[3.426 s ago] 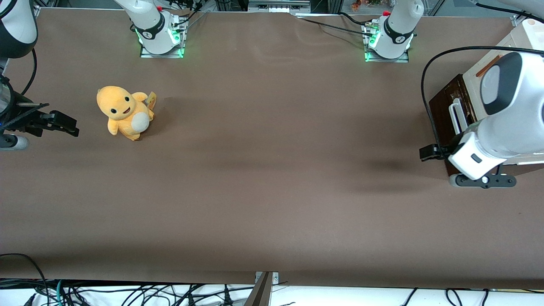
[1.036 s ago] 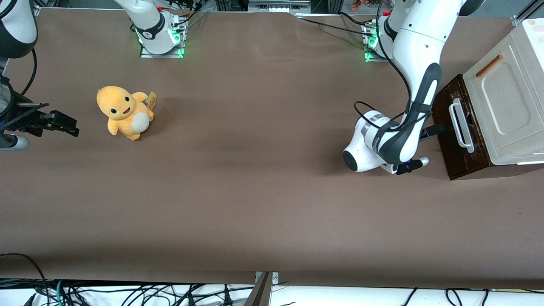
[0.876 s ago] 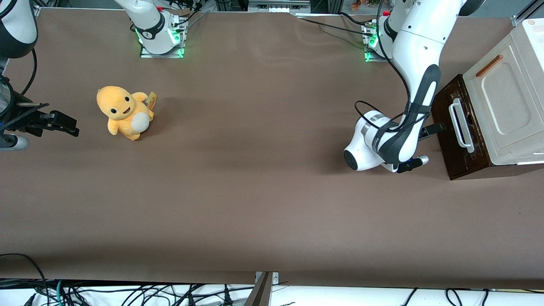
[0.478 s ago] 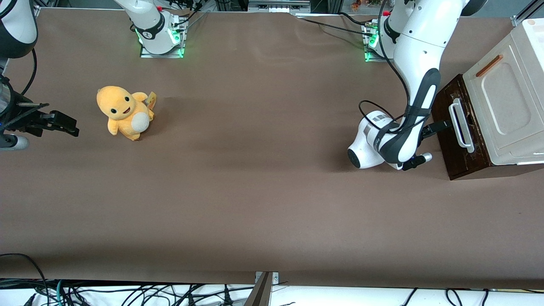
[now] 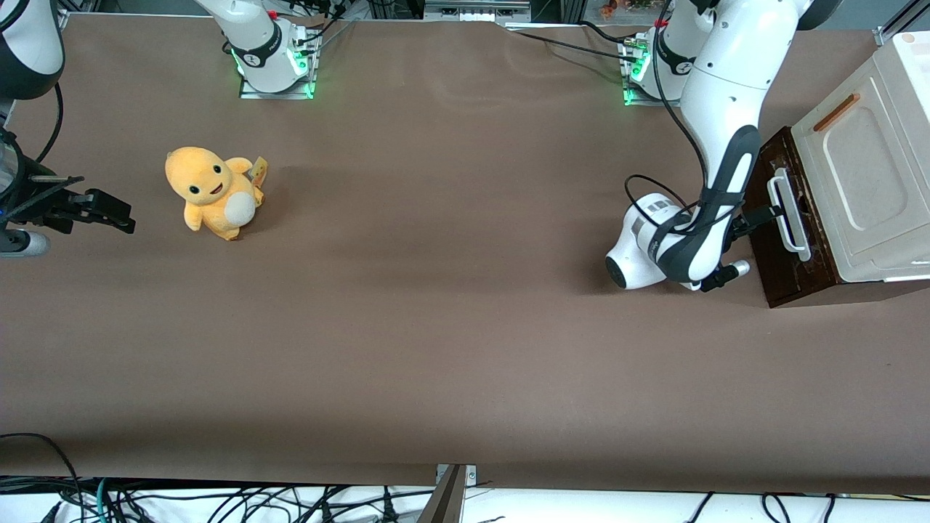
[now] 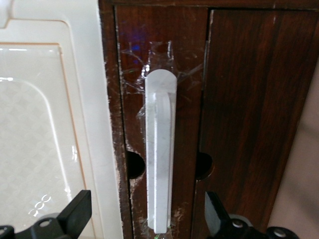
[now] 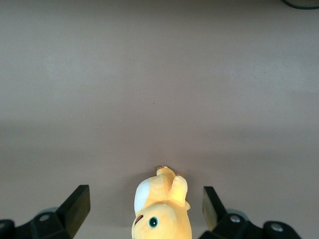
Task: Open lower drawer with left arm only
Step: 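Close the left gripper around the white handle of the lower drawer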
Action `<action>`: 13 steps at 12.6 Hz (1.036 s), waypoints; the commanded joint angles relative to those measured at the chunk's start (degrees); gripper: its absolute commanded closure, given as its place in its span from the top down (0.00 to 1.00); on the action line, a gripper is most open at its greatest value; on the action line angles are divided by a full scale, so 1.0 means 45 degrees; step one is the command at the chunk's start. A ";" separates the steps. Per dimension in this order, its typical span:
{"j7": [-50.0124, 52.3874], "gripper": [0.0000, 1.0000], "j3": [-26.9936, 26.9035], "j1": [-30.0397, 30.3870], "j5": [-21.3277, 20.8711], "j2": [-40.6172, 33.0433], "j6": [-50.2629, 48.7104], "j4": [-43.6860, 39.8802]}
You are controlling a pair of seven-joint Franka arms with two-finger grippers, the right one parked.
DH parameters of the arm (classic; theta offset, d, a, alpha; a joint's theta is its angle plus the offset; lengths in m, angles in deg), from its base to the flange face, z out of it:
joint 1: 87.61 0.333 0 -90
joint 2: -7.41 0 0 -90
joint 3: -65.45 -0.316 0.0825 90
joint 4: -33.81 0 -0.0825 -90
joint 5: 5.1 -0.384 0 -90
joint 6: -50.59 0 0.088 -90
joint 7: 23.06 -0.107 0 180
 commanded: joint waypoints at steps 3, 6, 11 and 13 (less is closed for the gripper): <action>0.0145 0.95 0.0070 0.0401 -0.0746 0.0002 0.0415 0.0312; 0.0028 0.95 0.0070 0.0636 -0.0981 0.0022 0.0709 0.0546; -0.0148 0.90 0.0070 0.0870 -0.1235 0.0002 0.0788 0.0585; -0.0925 0.86 0.0070 0.0968 -0.1450 0.0002 0.0788 0.0585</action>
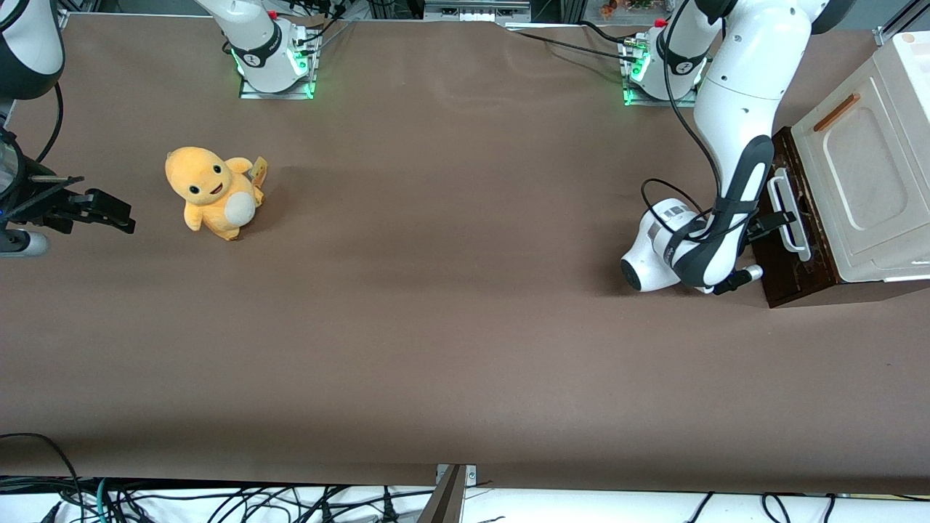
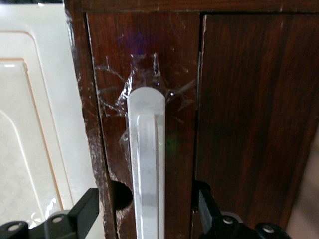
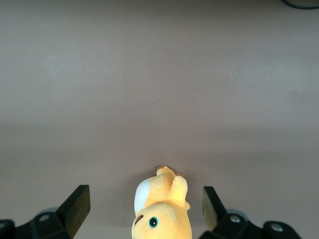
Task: Open lower drawer with left arm only
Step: 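Close the left gripper around the white handle of the lower drawer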
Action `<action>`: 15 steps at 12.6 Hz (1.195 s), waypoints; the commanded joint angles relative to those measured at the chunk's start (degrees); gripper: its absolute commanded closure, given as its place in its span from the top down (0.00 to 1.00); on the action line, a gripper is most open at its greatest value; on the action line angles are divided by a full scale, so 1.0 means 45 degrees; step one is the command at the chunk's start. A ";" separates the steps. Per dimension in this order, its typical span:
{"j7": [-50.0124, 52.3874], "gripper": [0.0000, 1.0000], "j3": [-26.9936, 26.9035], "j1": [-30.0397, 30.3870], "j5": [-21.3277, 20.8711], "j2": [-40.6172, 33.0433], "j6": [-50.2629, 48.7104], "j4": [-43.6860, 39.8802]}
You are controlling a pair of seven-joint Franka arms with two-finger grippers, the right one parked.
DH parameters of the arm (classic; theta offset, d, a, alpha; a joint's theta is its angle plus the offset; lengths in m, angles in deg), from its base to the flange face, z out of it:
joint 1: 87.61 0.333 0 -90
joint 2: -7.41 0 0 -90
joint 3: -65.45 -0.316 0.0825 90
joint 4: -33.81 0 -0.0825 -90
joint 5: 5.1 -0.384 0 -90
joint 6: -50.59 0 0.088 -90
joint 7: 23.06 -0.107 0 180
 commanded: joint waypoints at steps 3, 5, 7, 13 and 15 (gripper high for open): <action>-0.0925 0.81 0.0072 0.0206 -0.0497 -0.0119 0.0101 0.0158; -0.1099 0.78 0.0092 0.0245 -0.0517 -0.0119 0.0082 0.0158; -0.1374 0.76 0.0092 0.0245 -0.0497 -0.0138 0.0043 0.0158; -0.1374 0.48 0.0072 0.0245 -0.0517 -0.0119 0.0081 0.0138; -0.1374 0.31 0.0092 0.0323 -0.0517 -0.0138 0.0082 0.0138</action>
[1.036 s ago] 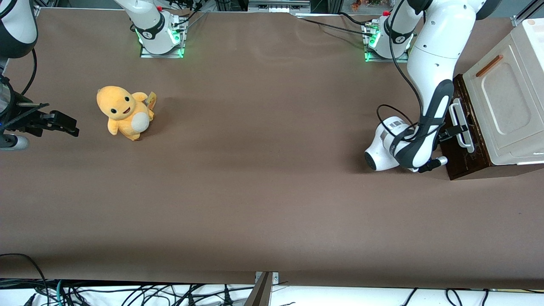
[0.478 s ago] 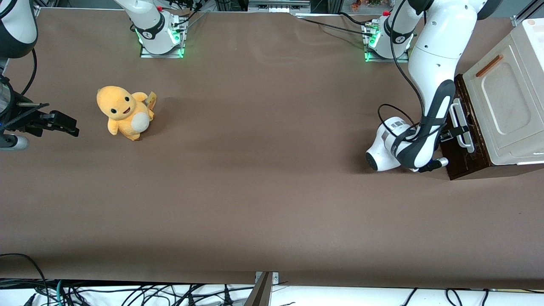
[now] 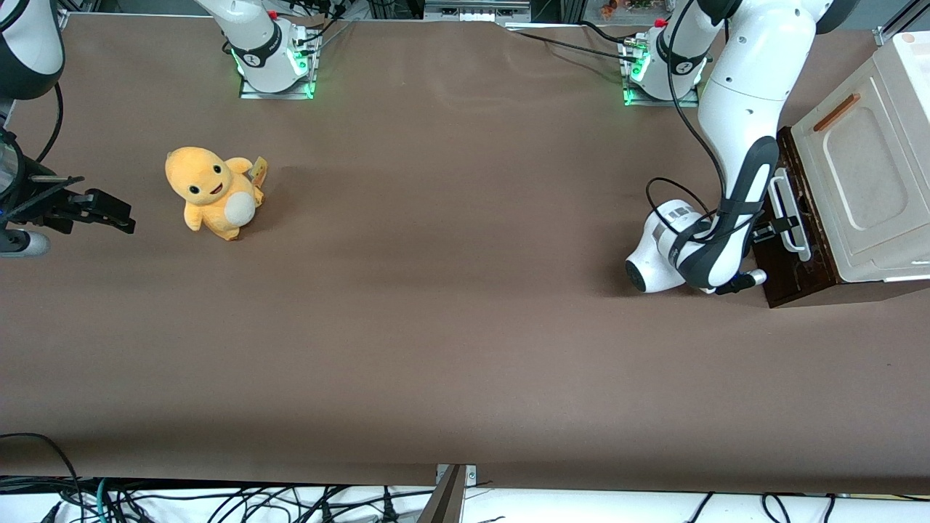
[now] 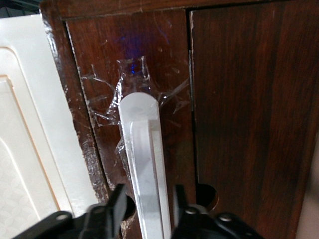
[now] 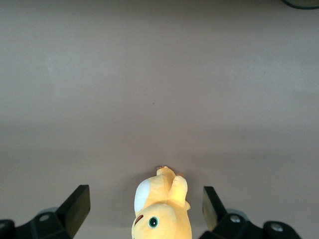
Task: Open lower drawer with left arm only
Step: 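Close the left gripper around the white handle of the lower drawer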
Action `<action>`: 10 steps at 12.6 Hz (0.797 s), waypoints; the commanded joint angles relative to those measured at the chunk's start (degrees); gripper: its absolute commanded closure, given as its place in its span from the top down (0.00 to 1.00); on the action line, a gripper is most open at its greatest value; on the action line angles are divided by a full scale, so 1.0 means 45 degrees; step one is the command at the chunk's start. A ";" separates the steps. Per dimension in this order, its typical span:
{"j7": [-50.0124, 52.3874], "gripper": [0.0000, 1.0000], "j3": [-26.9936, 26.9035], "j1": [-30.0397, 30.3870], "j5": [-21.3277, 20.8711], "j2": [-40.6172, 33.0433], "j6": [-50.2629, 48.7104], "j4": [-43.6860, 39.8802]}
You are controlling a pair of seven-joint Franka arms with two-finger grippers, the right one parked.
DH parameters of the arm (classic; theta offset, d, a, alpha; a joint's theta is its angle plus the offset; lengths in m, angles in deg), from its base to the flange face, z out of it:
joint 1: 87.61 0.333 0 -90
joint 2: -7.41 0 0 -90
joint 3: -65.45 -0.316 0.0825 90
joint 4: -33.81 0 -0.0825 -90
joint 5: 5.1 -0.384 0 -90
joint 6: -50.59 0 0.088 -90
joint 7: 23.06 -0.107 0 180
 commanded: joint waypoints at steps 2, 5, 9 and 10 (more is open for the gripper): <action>-0.0304 0.15 0.0086 0.0155 -0.0409 -0.0138 0.0060 0.0113; -0.0304 0.14 0.0086 0.0155 -0.0409 -0.0138 0.0060 0.0054; -0.0304 0.13 0.0106 0.0038 -0.0293 -0.0158 -0.0018 -0.0044; -0.0265 0.13 0.0106 -0.0021 -0.0234 -0.0158 -0.0018 -0.0044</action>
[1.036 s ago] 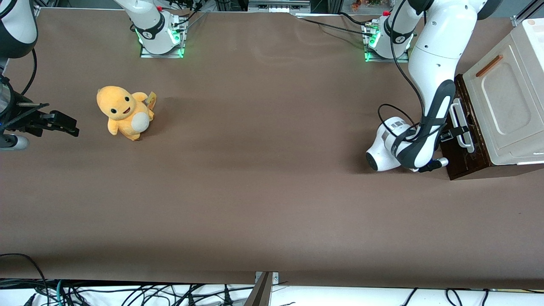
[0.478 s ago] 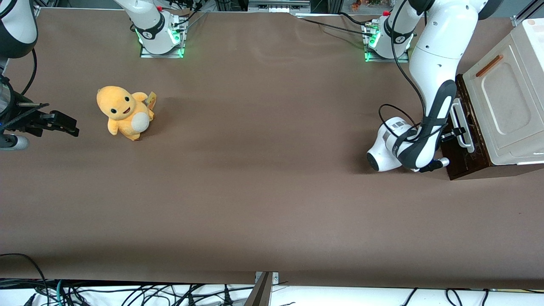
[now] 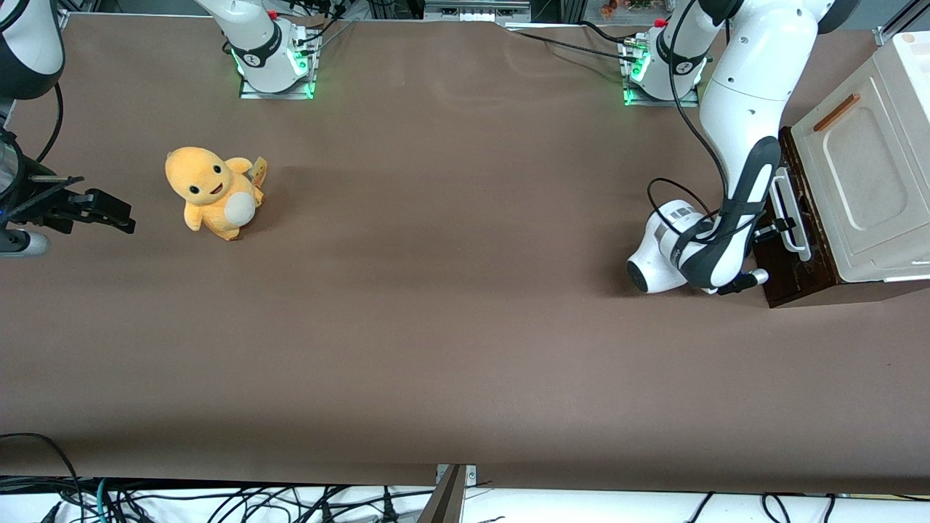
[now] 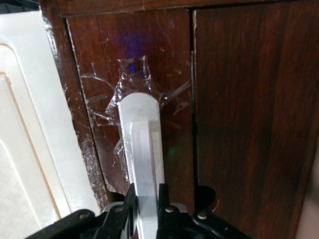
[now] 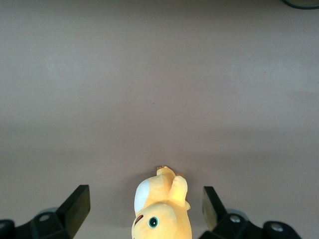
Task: Open lower drawer with left arm only
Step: 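Pull the handle with the left gripper, sliding the drawer out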
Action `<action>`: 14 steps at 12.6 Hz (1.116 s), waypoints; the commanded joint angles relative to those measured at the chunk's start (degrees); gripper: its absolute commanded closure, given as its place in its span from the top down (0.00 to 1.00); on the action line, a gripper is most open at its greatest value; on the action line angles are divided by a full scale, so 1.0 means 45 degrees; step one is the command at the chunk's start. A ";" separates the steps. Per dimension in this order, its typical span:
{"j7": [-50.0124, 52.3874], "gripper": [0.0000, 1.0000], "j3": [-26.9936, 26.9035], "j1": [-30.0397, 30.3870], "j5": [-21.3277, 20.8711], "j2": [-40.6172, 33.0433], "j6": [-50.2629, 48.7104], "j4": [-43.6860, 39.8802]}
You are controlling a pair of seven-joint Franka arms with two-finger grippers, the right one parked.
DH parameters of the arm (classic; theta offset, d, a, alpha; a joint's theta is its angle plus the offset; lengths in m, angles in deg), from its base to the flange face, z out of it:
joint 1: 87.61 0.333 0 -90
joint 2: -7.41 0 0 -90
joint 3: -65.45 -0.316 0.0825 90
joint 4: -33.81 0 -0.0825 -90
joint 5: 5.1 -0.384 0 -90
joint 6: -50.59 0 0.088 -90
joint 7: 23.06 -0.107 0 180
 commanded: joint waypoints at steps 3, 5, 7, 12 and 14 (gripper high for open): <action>-0.0372 0.13 0.0331 -0.0121 -0.0176 -0.0150 -0.0153 -0.0066; -0.0275 0.13 0.0544 -0.0180 -0.0156 -0.0150 -0.0329 -0.0106; -0.0236 0.13 0.0643 -0.0180 -0.0156 -0.0150 -0.0486 -0.0106; -0.0255 0.12 0.1190 -0.0180 0.0134 -0.0150 -0.0934 -0.0455; -0.0255 0.12 0.1424 -0.0180 0.0313 -0.0150 -0.0993 -0.0594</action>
